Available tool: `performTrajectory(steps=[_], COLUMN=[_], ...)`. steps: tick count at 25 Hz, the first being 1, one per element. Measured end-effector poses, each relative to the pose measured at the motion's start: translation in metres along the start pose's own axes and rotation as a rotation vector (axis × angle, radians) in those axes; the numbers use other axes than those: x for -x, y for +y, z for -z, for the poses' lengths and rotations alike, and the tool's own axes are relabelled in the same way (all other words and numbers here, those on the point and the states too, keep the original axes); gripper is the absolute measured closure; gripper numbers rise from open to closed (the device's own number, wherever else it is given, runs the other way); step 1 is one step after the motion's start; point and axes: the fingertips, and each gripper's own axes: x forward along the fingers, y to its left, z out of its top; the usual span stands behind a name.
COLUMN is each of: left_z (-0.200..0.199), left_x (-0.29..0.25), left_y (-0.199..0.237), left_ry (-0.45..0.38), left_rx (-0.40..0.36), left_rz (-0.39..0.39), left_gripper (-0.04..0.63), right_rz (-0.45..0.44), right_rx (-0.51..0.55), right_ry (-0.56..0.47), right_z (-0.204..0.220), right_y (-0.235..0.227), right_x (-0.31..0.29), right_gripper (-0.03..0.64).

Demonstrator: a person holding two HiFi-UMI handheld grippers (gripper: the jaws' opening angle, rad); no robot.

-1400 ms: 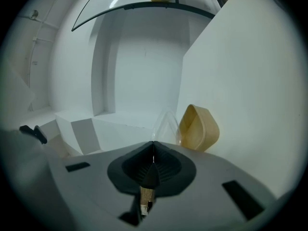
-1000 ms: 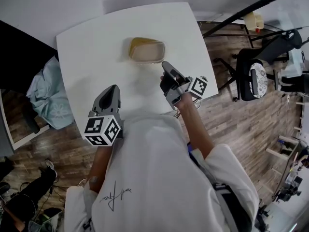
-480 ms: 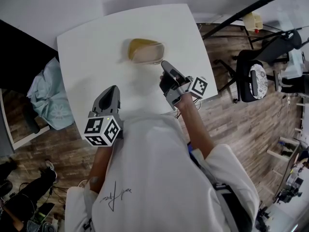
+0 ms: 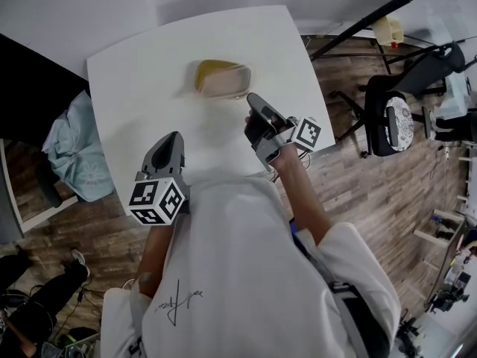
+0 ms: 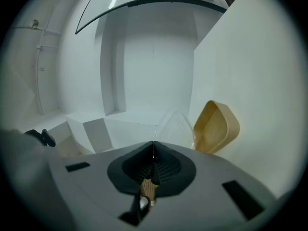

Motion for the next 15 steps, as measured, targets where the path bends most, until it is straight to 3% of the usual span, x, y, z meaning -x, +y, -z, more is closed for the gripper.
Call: performTrajectory(steps=[15], left_z=[0.001], left_x=[-0.003], left_y=[-0.006], left_ry=[0.007], left_rx=[0.002], left_rz=[0.016], left_gripper=[0.592], right_rz=[-0.045], right_rx=[0.003], right_ry=[0.004], right_z=[0.008], right_y=[0.026], right_x=[0.005], right_gripper=[0.604])
